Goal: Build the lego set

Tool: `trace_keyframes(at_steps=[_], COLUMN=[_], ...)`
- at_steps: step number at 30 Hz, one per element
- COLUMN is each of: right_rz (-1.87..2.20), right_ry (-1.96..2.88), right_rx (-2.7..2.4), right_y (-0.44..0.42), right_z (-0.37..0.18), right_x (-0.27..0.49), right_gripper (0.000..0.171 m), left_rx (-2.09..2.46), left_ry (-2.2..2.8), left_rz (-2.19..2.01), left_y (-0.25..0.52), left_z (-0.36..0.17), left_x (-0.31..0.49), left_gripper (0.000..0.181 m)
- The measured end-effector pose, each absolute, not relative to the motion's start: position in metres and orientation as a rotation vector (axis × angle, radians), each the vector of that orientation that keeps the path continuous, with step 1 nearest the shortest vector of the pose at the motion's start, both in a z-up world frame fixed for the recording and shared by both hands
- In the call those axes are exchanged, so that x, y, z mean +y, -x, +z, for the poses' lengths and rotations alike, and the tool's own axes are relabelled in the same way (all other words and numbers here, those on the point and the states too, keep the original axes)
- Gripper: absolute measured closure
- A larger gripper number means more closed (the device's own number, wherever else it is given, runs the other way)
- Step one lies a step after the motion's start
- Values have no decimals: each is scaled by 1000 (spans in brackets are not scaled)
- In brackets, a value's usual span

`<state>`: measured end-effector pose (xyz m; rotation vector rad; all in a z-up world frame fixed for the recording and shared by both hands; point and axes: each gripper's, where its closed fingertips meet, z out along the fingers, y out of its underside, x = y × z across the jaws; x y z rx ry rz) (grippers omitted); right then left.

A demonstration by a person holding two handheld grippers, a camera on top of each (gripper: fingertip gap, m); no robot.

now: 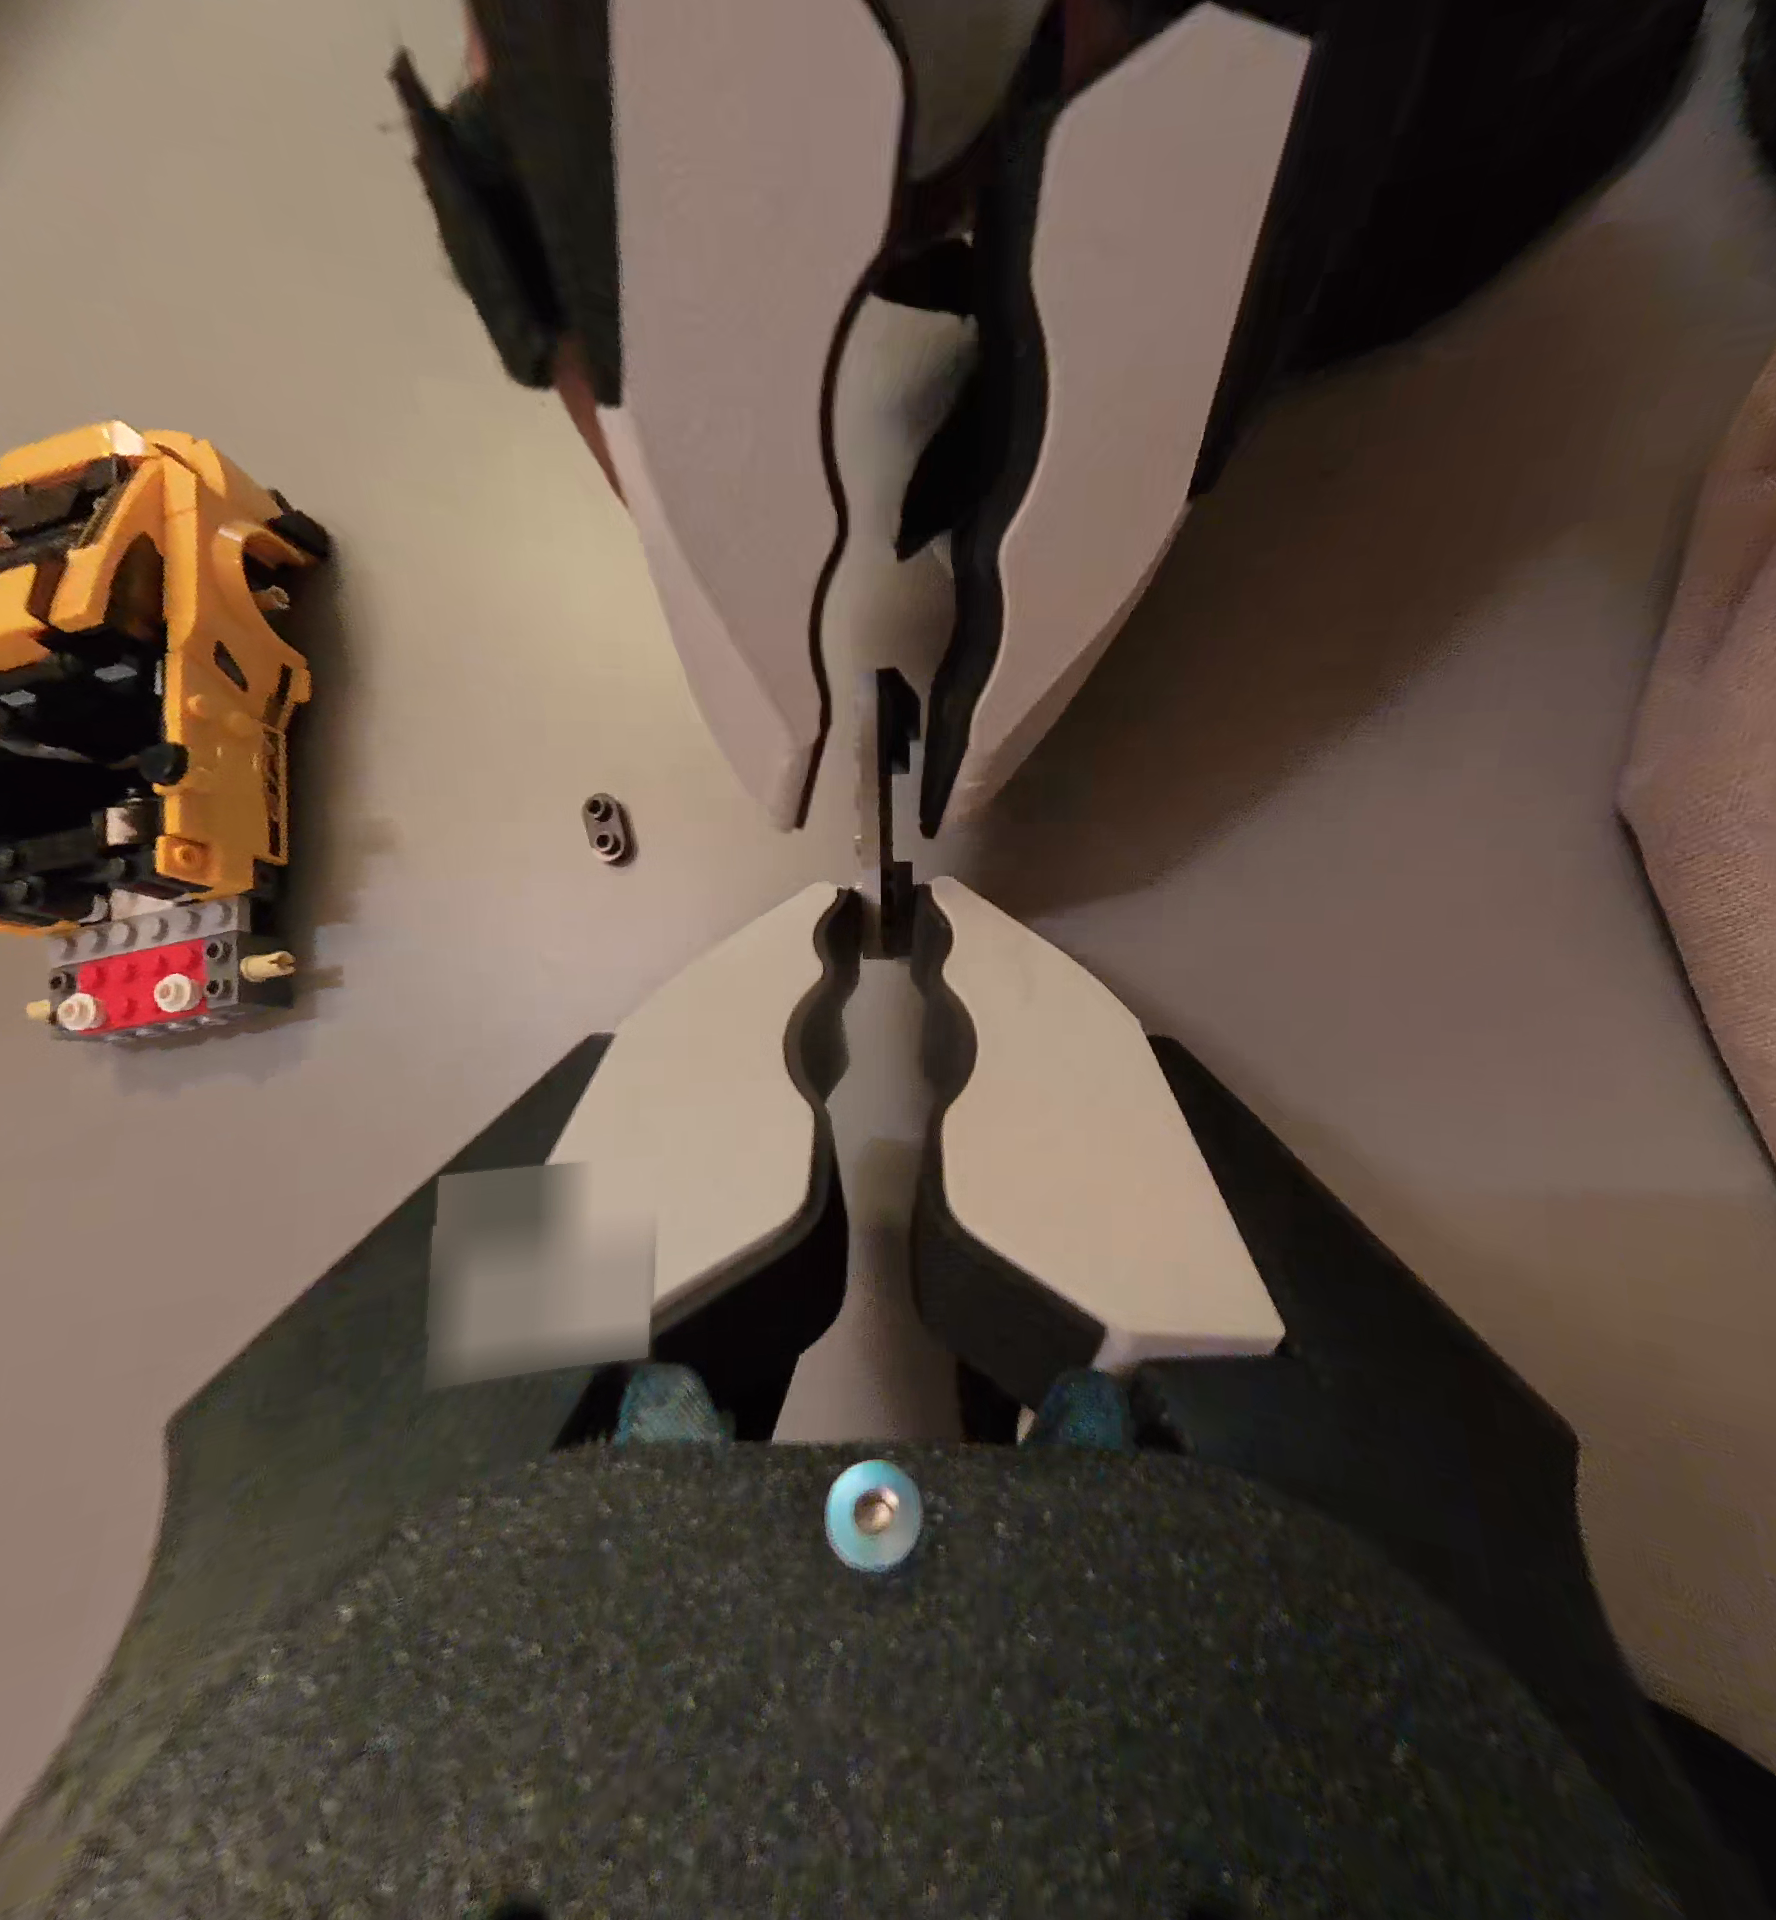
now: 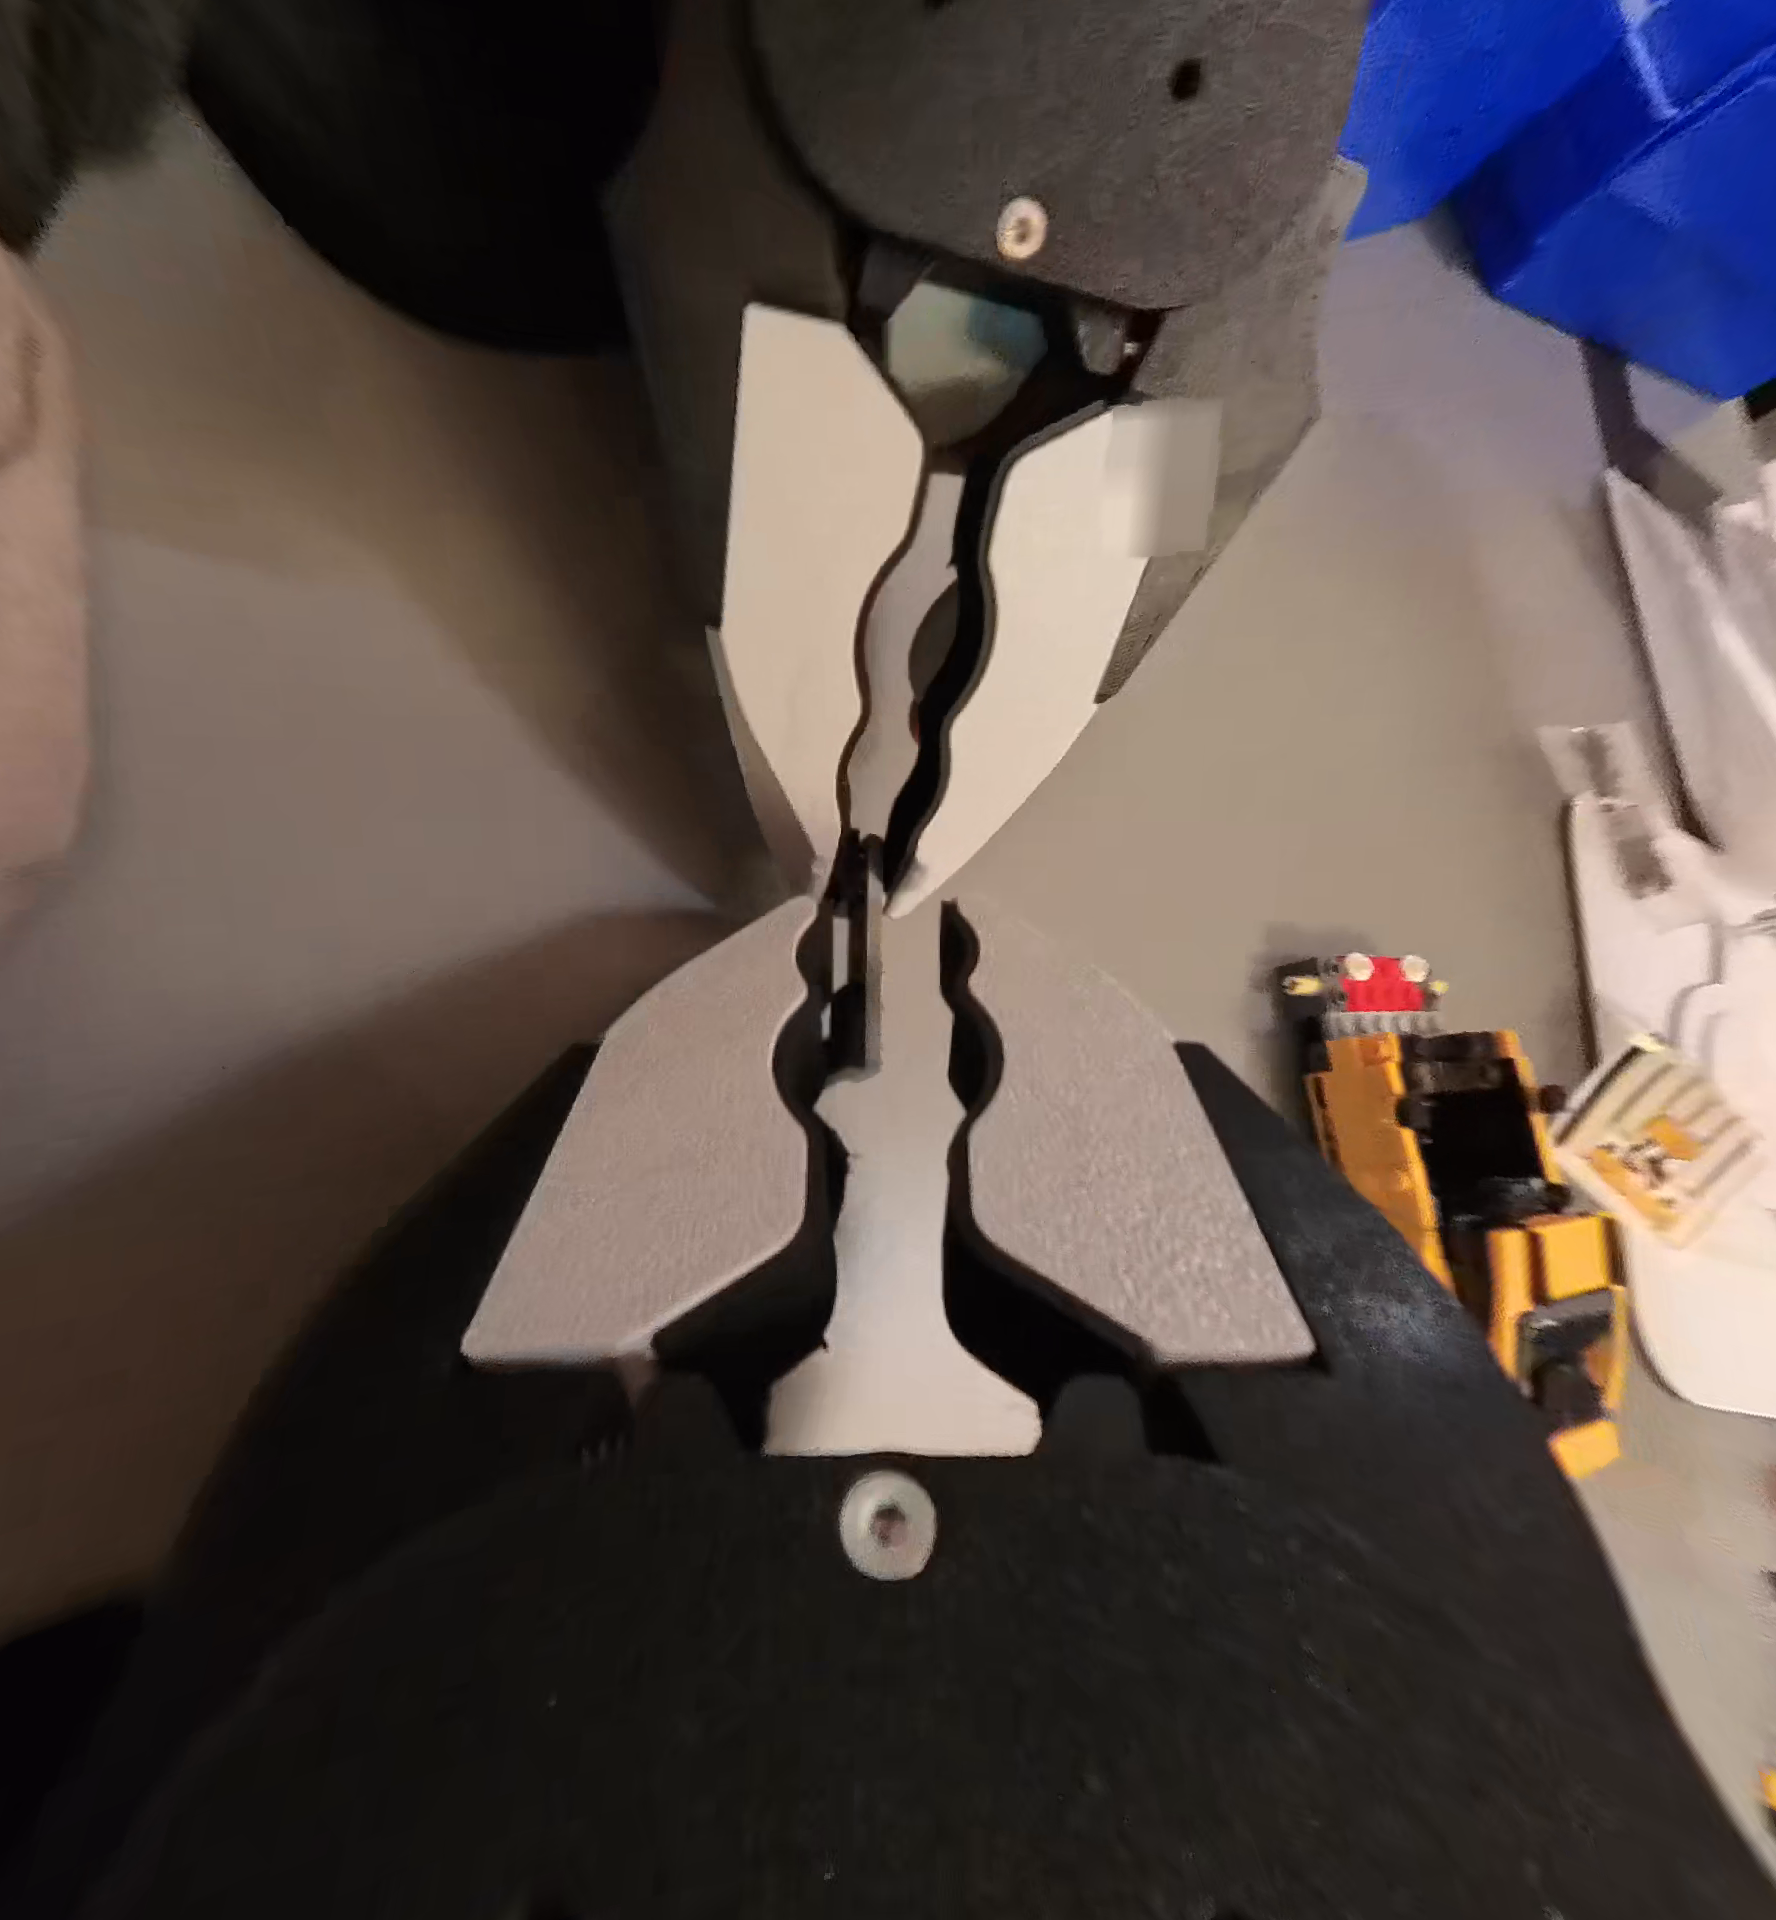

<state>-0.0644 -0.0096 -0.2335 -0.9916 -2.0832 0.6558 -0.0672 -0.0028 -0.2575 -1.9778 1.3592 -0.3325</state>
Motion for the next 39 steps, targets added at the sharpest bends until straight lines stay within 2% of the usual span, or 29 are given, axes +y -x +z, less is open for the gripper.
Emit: trace_keyframes(at_steps=[1,5,15,22,39], right_rz=[683,739,769,823,846], right_ry=[1013,1040,1044,1064,992], right_rx=[-2094,-2121,-2129,-2116,-2124], right_y=[65,67,62,54,47], right_z=[-234,-237,-235,-240,-237], right_x=[-11,-17,-27,-30,-31], right_gripper=[152,163,164,166,166], left_rx=[1364,1379,1415,1363,1376], left_ry=[1970,1939,1901,1917,1809], left_rz=[-319,-265,-176,-327,-336], left_y=[66,63,57,49,47], left_z=[-257,-252,-249,-249,-240], left_x=[-4,-7,-19,-28,-39], left_gripper=[171,171,172,171,171])
